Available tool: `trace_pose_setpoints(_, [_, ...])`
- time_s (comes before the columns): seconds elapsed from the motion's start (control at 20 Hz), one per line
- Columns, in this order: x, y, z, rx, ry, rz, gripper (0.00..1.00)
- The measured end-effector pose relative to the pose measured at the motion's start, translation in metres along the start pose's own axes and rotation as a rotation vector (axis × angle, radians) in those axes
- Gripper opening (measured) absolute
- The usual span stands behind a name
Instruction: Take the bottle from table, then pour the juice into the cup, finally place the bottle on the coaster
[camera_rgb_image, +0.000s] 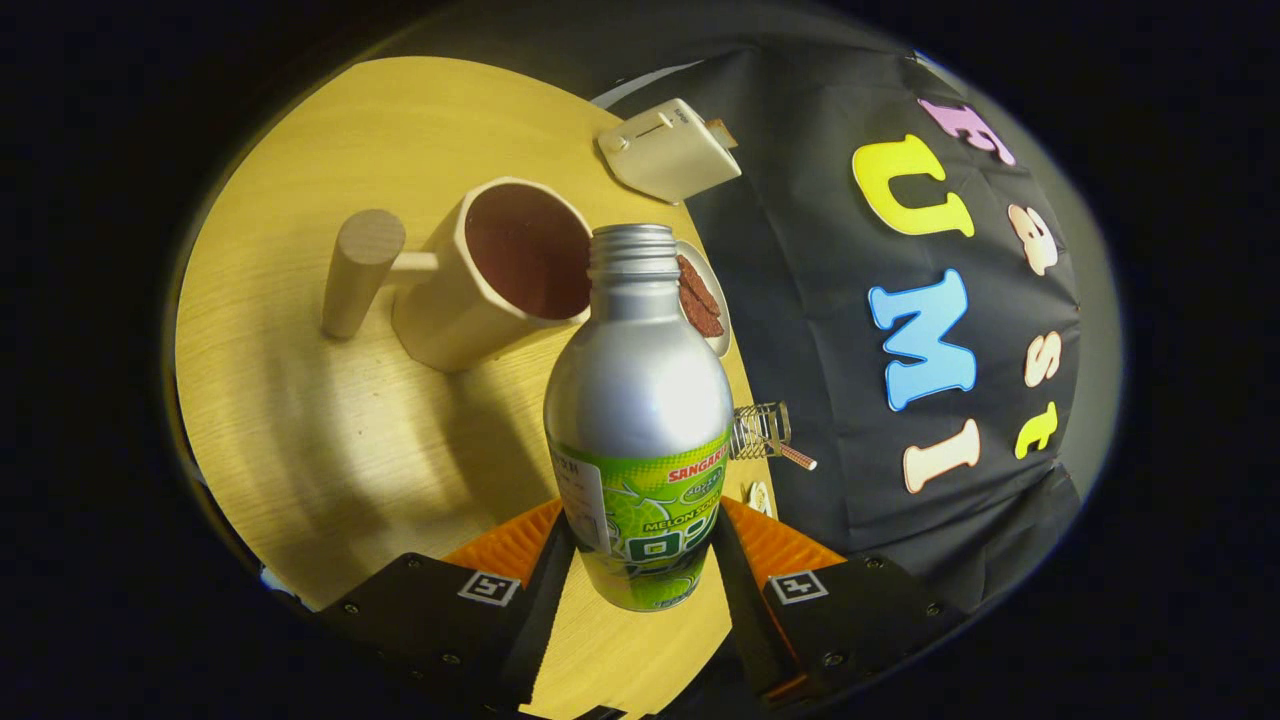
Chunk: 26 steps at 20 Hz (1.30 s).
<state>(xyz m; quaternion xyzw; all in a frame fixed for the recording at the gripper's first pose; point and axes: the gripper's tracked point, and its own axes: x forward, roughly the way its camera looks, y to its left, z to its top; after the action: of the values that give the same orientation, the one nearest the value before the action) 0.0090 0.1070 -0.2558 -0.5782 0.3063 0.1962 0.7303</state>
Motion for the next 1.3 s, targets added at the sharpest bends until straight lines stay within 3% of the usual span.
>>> trace_pose_setpoints(1.3, [-0.002,-0.029,0.0,-0.344,0.129,-0.036,0.76])
